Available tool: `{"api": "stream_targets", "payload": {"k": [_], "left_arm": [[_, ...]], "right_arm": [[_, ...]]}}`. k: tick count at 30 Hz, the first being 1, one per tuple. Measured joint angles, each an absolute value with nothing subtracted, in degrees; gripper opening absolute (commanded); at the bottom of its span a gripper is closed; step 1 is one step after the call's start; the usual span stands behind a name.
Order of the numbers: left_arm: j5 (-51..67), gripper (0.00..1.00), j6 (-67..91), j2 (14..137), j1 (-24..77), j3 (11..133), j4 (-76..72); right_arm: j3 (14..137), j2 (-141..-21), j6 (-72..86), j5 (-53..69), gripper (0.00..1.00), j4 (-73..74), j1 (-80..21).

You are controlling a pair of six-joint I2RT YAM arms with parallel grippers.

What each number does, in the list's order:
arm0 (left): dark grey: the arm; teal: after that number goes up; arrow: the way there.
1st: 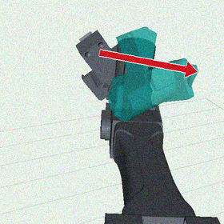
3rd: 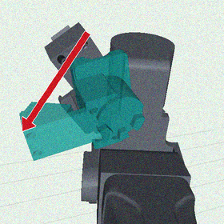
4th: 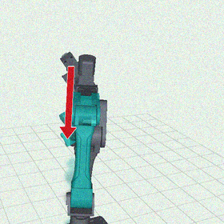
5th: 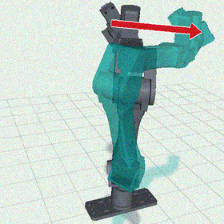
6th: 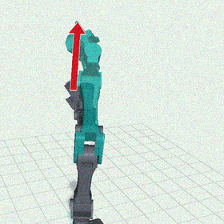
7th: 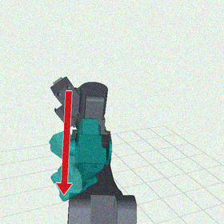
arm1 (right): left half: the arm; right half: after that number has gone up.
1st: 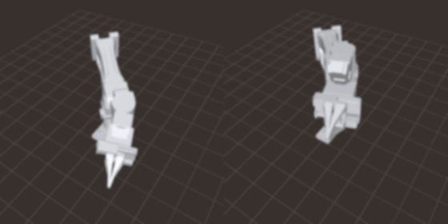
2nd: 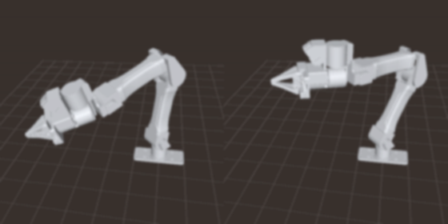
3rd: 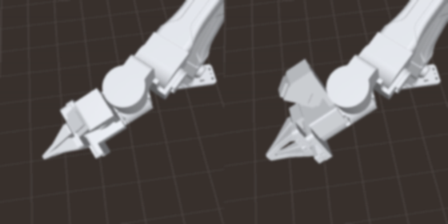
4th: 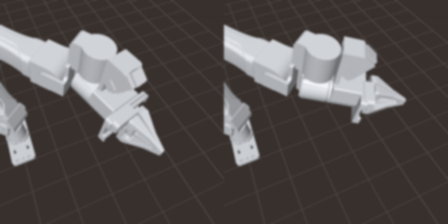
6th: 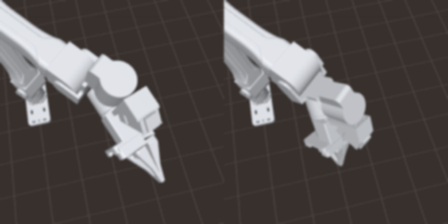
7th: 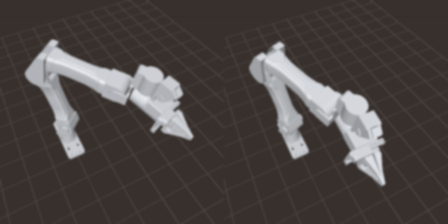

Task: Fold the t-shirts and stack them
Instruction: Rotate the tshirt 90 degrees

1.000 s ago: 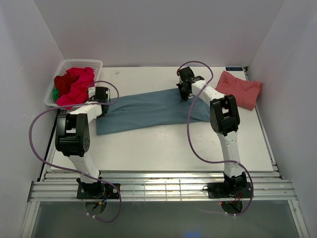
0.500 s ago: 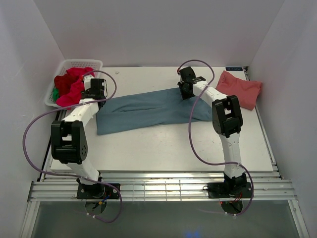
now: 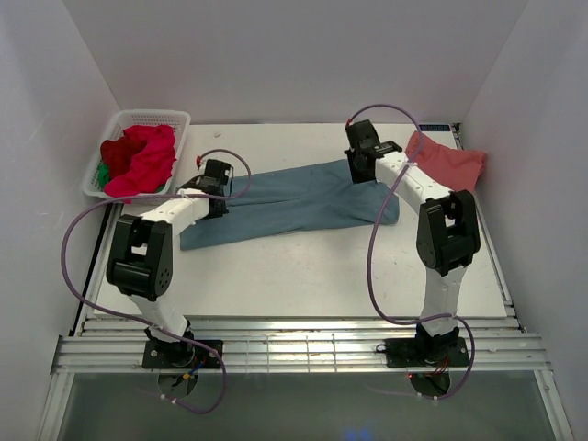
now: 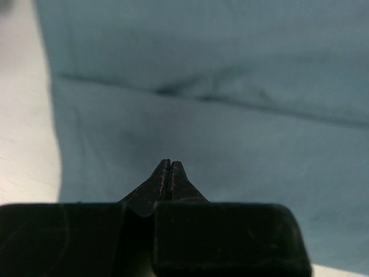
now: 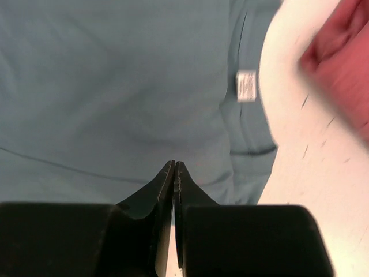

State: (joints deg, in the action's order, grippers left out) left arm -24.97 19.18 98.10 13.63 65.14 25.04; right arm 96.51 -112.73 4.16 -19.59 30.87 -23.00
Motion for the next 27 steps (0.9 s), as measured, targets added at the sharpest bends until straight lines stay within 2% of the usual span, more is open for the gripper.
{"api": "stream_targets", "payload": {"k": [7, 17, 27], "left_arm": [[-21.3, 0.00, 20.0, 101.5, 15.8, 63.5, 33.3], [-21.4, 0.00, 20.9, 102.3, 15.9, 62.7, 34.9], [-25.8, 0.00, 20.8, 105.2, 20.7, 64.9, 38.9]], "right_arm": [[88.6, -114.9, 6.9, -19.4, 0.08, 36.9, -23.0], [88.4, -118.5, 8.8, -19.1, 0.08, 37.7, -23.0], [103.9, -128.9, 8.6, -20.9, 0.08, 43.6, -23.0]]}}
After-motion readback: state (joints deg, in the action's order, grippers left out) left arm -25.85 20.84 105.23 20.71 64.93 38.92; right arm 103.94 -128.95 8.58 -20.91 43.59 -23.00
